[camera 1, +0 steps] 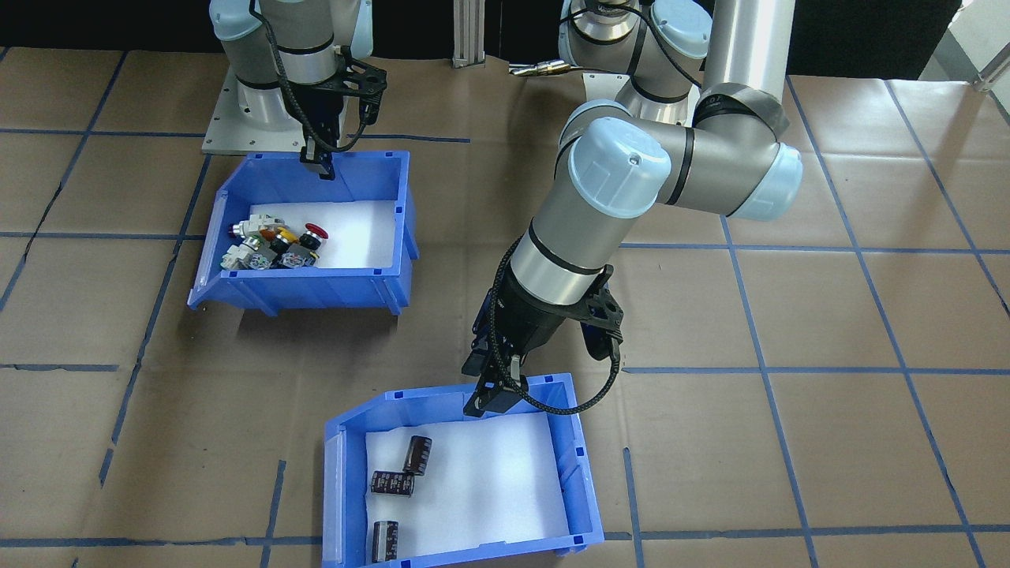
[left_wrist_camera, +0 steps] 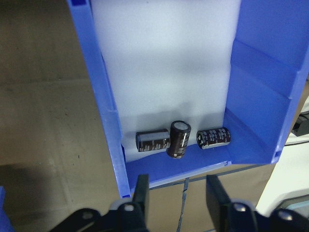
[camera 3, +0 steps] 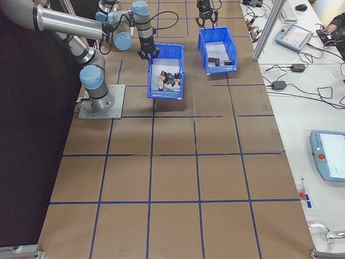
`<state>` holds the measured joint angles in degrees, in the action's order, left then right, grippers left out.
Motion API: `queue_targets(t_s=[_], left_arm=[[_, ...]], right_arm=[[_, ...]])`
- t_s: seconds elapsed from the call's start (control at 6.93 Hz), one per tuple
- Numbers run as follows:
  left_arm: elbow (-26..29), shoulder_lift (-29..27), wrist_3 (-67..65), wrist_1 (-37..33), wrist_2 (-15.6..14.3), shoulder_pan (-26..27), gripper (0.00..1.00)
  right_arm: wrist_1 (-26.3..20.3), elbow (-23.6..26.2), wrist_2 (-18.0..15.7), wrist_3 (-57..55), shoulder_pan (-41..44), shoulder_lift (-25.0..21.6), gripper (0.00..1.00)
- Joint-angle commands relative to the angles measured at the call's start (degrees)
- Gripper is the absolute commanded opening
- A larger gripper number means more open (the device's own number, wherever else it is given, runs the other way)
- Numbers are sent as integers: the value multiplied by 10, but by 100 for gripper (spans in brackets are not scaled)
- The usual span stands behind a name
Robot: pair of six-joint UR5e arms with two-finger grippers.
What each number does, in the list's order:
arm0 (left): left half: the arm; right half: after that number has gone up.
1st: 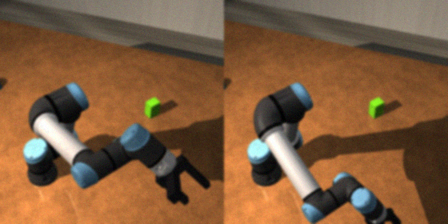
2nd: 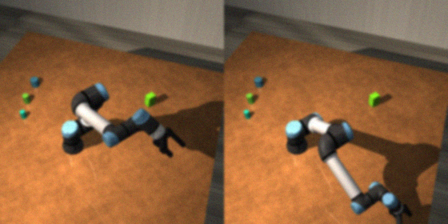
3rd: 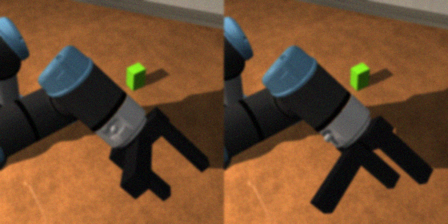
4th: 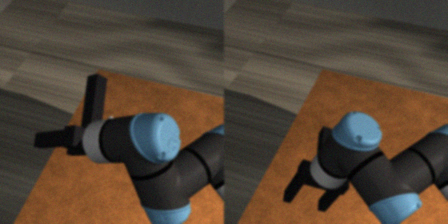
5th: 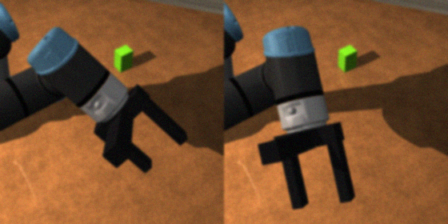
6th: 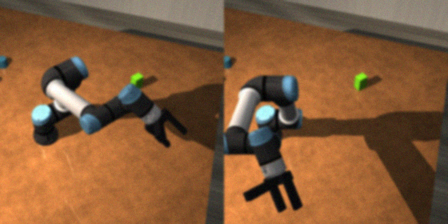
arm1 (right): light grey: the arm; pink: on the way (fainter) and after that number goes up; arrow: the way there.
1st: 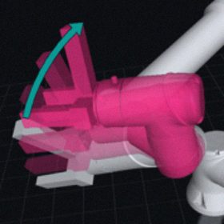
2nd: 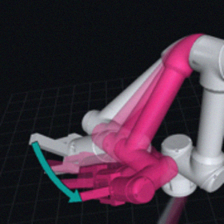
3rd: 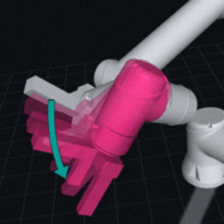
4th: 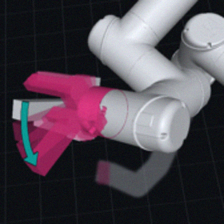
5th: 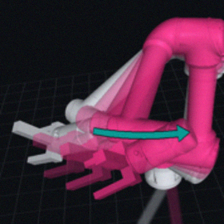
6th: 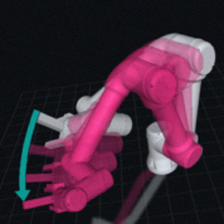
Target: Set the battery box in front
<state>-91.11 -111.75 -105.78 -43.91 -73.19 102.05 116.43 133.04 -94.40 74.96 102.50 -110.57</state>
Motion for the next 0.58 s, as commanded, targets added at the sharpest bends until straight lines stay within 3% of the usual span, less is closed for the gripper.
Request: queue_targets(t_s=[0.0,0.14,0.29,0.43], left_arm=[[10,46,7,-105,-12,-11,96],[16,75,94,-181,-32,-25,97],[18,99,197,-240,-76,-38,98],[17,123,318,-301,-86,-49,99]], right_arm=[[37,-2,-3,-55,72,39,0],[52,-3,-3,-69,94,43,0],[54,-7,-3,-74,110,43,0],[56,-15,-3,-79,122,47,0]])
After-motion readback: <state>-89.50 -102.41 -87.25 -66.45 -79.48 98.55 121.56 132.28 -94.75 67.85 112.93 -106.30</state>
